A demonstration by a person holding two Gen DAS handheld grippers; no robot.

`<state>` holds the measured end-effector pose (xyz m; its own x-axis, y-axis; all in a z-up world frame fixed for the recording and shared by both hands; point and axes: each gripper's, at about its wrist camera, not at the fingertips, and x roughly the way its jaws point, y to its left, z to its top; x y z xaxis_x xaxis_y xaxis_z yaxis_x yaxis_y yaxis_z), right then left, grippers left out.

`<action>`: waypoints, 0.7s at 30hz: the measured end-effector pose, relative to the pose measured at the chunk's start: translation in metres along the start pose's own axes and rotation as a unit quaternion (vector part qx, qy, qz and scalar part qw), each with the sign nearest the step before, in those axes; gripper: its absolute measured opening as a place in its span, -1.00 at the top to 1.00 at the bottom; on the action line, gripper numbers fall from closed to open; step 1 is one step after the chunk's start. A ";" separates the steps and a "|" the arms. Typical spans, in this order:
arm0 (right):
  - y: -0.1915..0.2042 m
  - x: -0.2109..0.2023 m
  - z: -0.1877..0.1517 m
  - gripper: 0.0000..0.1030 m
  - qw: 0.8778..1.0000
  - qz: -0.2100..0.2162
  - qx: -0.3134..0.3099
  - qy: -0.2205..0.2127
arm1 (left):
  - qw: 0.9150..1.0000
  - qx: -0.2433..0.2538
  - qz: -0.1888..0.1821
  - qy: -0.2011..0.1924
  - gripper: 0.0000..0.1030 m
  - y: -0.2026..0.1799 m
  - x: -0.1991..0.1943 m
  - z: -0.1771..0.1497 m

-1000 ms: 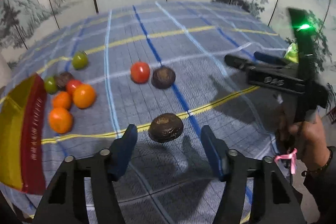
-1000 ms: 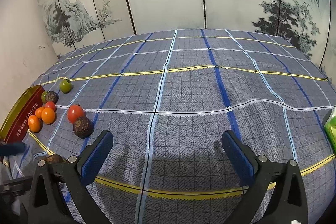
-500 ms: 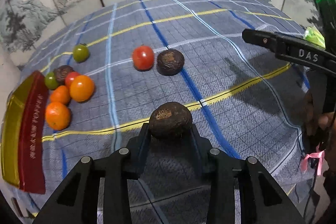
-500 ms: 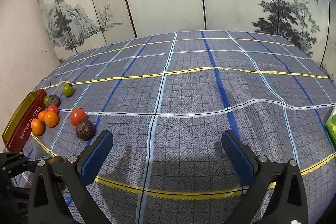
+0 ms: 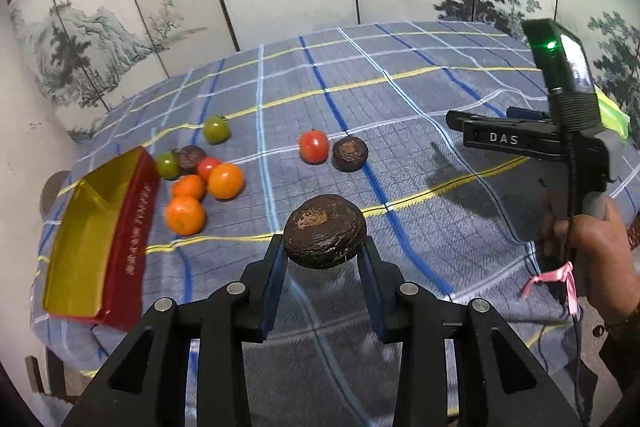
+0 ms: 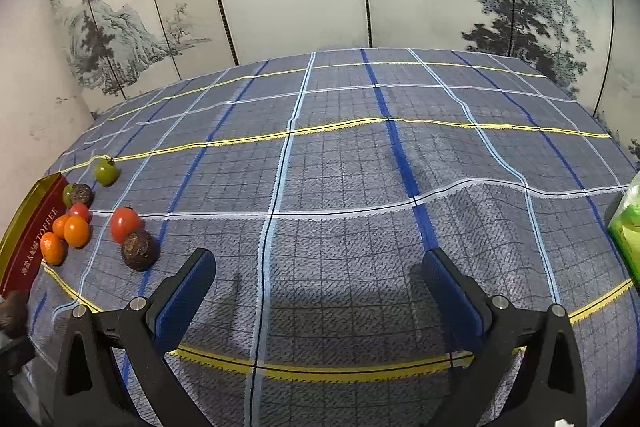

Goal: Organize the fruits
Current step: 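Lift the dark brown ball with the left gripper over the tin tray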

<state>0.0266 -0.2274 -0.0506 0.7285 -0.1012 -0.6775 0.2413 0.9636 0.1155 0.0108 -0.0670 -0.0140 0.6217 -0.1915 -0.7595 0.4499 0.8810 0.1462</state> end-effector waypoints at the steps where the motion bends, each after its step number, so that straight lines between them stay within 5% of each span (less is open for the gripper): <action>1: 0.000 0.000 0.000 -1.00 1.000 -0.001 0.000 0.000 | 1.000 -0.002 0.003 -0.001 0.28 0.002 -0.005 -0.002; 21: -0.001 0.001 -0.001 -1.00 1.000 -0.021 0.007 0.002 | 0.994 -0.083 0.065 0.025 0.28 0.090 -0.023 -0.035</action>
<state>0.0262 -0.2281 -0.0523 0.7157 -0.1400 -0.6842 0.2795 0.9553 0.0969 0.0145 0.0317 -0.0051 0.6335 -0.0535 -0.7719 0.2536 0.9569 0.1417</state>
